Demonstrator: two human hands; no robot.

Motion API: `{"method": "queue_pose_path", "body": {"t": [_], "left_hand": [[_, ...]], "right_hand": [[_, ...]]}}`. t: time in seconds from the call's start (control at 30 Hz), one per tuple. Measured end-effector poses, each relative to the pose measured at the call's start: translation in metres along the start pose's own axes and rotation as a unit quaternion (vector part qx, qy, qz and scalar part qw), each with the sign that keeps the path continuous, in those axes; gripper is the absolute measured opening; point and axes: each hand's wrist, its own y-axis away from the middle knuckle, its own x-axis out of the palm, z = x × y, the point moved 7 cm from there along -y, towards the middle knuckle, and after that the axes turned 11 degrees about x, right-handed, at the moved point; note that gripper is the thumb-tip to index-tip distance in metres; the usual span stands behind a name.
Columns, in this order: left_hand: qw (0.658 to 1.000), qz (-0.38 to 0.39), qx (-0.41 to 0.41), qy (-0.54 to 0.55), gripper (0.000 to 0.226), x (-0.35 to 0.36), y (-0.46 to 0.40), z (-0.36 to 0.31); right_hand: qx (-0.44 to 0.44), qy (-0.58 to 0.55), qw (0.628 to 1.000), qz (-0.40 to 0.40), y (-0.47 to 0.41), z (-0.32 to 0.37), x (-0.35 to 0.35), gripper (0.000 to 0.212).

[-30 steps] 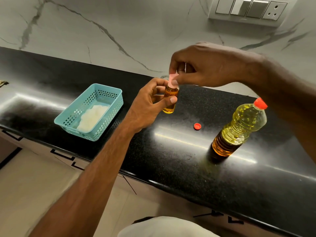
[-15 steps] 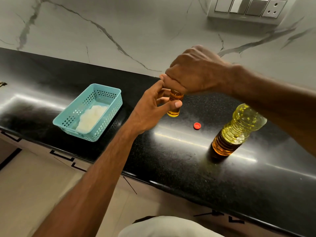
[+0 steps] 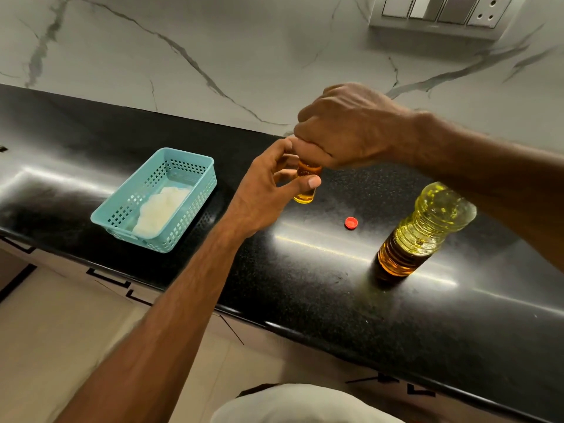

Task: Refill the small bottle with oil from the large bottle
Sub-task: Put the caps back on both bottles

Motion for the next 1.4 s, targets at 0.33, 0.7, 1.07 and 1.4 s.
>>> {"method": "queue_pose_path", "body": {"t": [0.33,0.7,1.07,1.4], "left_hand": [[0.999,-0.018,0.01,-0.048,0.037,0.003,0.0,0.008],[0.995,-0.058,-0.076,-0.013,0.037,0.005,0.014,0.081],[0.977,-0.064,-0.199,-0.034,0.034,0.028,0.048,0.164],[0.965,-0.05,-0.25,-0.063,0.035,0.027,0.062,0.183]], "right_hand": [[0.047,0.034,0.997,0.048,-0.001,-0.003,0.01,0.056],[0.332,-0.239,0.91,-0.064,0.011,-0.062,0.108,0.053],[0.458,-0.233,0.82,0.253,0.089,-0.031,0.29,0.038],[0.447,-0.212,0.837,0.237,0.101,-0.021,0.296,0.025]]}}
